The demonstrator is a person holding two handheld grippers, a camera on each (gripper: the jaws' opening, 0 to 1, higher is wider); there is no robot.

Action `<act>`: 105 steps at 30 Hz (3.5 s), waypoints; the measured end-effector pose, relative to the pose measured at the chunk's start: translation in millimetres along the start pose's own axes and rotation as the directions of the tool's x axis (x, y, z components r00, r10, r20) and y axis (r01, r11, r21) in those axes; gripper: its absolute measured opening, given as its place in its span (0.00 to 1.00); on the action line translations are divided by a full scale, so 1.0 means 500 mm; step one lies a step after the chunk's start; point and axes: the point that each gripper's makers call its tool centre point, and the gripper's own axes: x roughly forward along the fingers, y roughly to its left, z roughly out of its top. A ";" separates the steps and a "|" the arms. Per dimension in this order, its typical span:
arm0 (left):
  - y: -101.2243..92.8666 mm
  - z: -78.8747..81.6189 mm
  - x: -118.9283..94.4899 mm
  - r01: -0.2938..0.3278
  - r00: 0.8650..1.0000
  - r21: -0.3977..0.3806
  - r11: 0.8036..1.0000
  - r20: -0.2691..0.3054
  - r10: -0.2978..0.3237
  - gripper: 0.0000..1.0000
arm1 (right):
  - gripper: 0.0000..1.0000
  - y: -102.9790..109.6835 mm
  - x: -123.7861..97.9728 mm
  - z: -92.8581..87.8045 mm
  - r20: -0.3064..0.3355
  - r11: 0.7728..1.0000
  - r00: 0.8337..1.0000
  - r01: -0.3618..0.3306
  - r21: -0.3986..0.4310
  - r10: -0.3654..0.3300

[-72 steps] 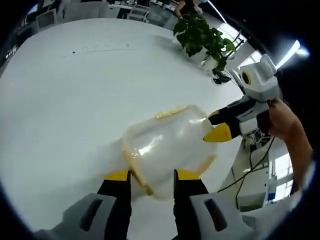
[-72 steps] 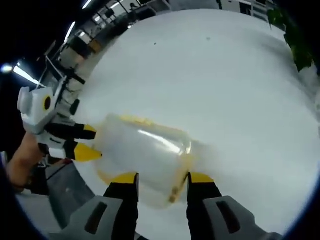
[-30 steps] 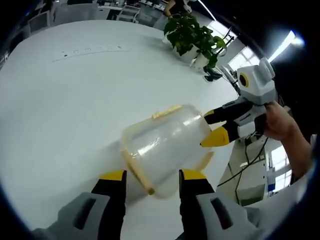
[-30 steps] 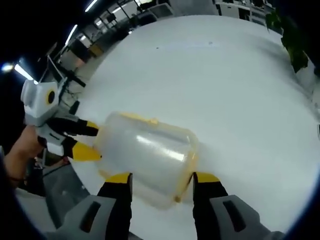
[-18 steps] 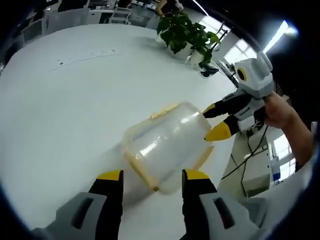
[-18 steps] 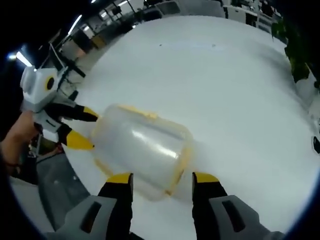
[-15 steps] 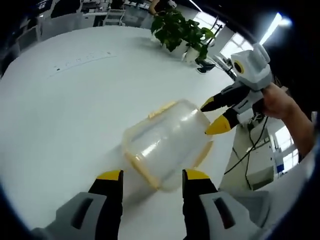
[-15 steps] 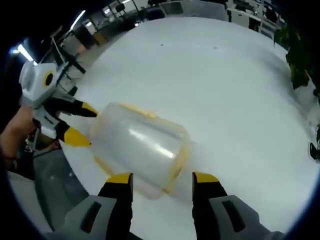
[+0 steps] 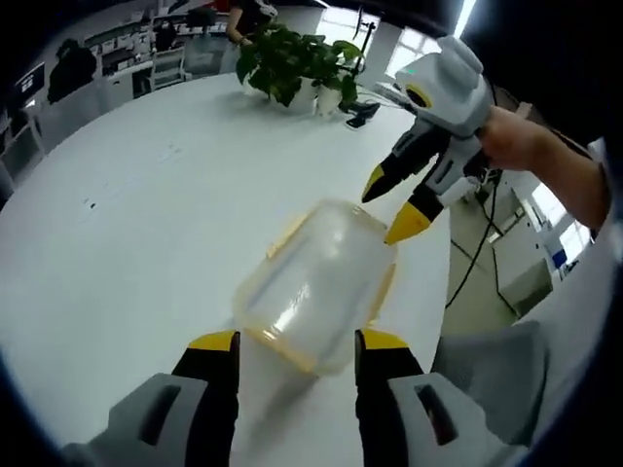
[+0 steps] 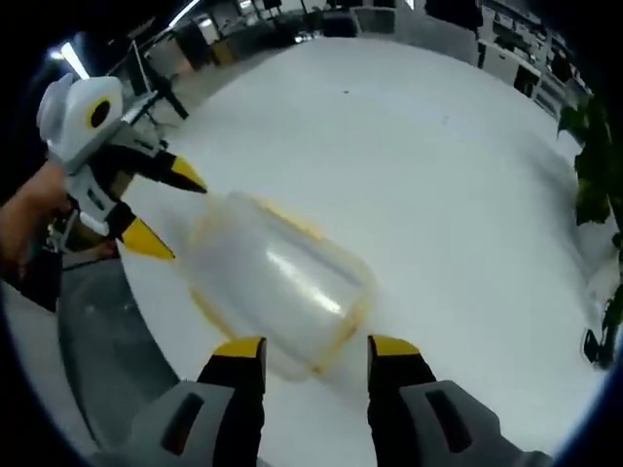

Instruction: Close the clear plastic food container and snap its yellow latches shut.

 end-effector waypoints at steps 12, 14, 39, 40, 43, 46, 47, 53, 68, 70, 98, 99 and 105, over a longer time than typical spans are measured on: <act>-0.007 0.028 0.006 0.019 1.000 0.184 0.983 -0.005 -0.018 0.45 | 0.34 0.016 0.003 0.040 0.037 0.981 0.999 -0.016 -0.195 0.024; -0.014 0.034 0.008 0.033 0.999 0.225 0.974 0.002 -0.034 0.45 | 0.34 0.023 0.005 0.049 0.046 0.970 0.998 -0.034 -0.239 0.047; -0.056 0.052 0.050 0.109 0.992 0.462 0.880 0.000 -0.123 0.45 | 0.36 0.084 0.026 0.084 0.079 0.828 0.974 -0.137 -0.543 0.213; -0.059 0.054 0.051 0.110 0.992 0.470 0.876 0.004 -0.127 0.45 | 0.36 0.084 0.028 0.087 0.083 0.821 0.974 -0.132 -0.555 0.212; -0.065 0.062 0.054 0.117 0.990 0.477 0.871 0.018 -0.142 0.45 | 0.35 0.086 0.030 0.091 0.089 0.806 0.973 -0.123 -0.579 0.212; -0.067 0.064 0.058 0.122 0.988 0.476 0.871 0.022 -0.150 0.45 | 0.35 0.090 0.032 0.092 0.087 0.802 0.971 -0.133 -0.582 0.224; -0.067 0.064 0.060 0.121 0.989 0.478 0.870 0.021 -0.149 0.45 | 0.35 0.089 0.033 0.093 0.086 0.799 0.971 -0.132 -0.587 0.224; -0.075 0.067 0.061 0.138 0.984 0.489 0.861 0.030 -0.174 0.44 | 0.34 0.095 0.036 0.099 0.100 0.784 0.964 -0.137 -0.606 0.246; -0.070 0.068 0.066 0.141 0.983 0.475 0.869 0.037 -0.180 0.43 | 0.33 0.104 0.044 0.096 0.111 0.782 0.957 -0.150 -0.605 0.269; -0.072 0.068 0.068 0.145 0.982 0.471 0.870 0.038 -0.184 0.43 | 0.33 0.104 0.045 0.096 0.108 0.779 0.958 -0.148 -0.609 0.266; -0.093 0.066 0.083 0.164 0.979 0.446 0.880 0.034 -0.200 0.42 | 0.34 0.097 0.050 0.128 0.124 0.783 0.954 -0.144 -0.605 0.272; -0.096 0.066 0.083 0.164 0.979 0.444 0.881 0.037 -0.201 0.42 | 0.34 0.096 0.049 0.131 0.127 0.783 0.954 -0.141 -0.606 0.271; -0.101 0.057 0.085 0.159 0.981 0.443 0.882 0.032 -0.193 0.43 | 0.37 0.088 0.057 0.141 0.125 0.784 0.955 -0.142 -0.605 0.270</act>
